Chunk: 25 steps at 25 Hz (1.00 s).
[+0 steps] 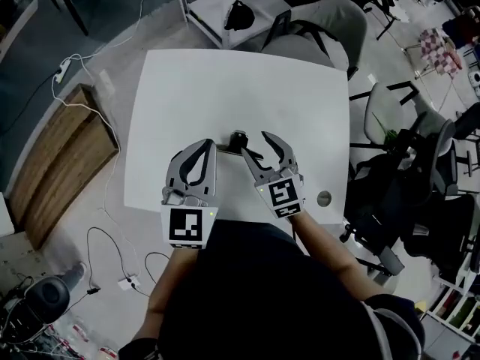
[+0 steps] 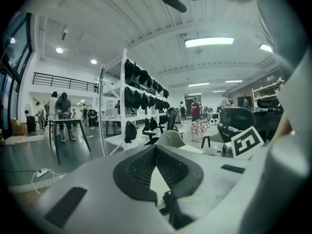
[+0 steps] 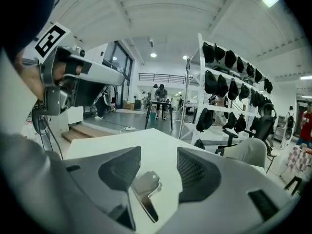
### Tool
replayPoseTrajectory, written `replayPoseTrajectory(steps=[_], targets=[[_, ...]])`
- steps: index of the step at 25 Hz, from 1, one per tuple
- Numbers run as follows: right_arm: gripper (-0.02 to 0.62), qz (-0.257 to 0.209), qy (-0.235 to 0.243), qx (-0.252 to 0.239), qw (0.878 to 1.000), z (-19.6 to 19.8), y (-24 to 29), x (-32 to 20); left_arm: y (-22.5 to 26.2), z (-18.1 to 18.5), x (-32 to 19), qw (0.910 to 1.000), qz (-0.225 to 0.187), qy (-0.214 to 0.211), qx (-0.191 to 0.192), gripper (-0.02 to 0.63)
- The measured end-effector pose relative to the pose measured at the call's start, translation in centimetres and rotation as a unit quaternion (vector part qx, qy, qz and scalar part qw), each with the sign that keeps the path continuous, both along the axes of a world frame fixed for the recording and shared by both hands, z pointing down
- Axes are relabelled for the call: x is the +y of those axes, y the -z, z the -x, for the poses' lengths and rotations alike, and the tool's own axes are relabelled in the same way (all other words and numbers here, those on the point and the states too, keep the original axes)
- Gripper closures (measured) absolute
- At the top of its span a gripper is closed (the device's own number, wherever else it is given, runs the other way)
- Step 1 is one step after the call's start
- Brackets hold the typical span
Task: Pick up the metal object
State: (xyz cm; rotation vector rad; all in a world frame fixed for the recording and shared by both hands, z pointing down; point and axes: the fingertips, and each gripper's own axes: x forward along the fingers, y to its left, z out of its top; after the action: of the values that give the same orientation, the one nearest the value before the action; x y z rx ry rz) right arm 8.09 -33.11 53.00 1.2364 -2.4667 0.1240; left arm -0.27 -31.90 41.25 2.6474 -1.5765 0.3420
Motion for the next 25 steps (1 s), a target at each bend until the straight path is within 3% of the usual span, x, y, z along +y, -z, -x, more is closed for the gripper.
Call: replayPoseTrajectory(steps=[11, 25], targets=[[0.368, 0.106, 0.065, 0.063, 0.990, 1.2, -7.5, -1.8, -2.2, -0.2, -1.4, 0.9988, 0.044, -0.021, -0.011, 0.584], [0.392, 0.216, 0.177, 0.115, 0.953, 2.5, -12.2, -2.2, -3.6, 0.5, -2.3, 0.9966, 0.071, -0.036, -0.019, 0.584]])
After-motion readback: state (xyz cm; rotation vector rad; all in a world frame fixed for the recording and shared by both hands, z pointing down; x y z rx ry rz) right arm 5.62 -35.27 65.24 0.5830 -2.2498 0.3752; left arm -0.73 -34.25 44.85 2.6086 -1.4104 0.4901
